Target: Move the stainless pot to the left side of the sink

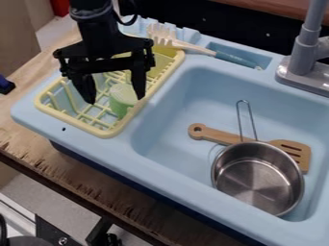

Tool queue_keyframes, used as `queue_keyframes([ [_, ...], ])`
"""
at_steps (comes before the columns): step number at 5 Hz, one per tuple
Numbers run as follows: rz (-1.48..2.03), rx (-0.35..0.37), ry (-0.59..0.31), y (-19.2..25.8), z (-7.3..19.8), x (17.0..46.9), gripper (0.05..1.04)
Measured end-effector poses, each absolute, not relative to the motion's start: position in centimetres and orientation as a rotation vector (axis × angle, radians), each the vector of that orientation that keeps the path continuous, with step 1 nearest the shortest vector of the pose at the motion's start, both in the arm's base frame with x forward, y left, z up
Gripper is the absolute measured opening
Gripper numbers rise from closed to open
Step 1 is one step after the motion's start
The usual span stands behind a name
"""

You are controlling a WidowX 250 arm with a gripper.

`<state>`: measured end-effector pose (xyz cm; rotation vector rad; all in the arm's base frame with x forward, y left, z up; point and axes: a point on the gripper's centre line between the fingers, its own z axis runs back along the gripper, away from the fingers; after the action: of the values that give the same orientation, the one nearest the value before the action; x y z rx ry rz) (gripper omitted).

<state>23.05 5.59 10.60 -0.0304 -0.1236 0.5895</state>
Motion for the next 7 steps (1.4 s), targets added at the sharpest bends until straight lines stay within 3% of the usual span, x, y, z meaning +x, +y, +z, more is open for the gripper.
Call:
queue_keyframes([
  [2,0.527,-0.007,-0.09,4.0,10.2,22.4,0.997],
  [4,0.485,-0.011,-0.116,1.5,11.0,22.7,0.997],
  [7,0.566,-0.065,-0.143,-4.5,10.7,25.0,0.997],
])
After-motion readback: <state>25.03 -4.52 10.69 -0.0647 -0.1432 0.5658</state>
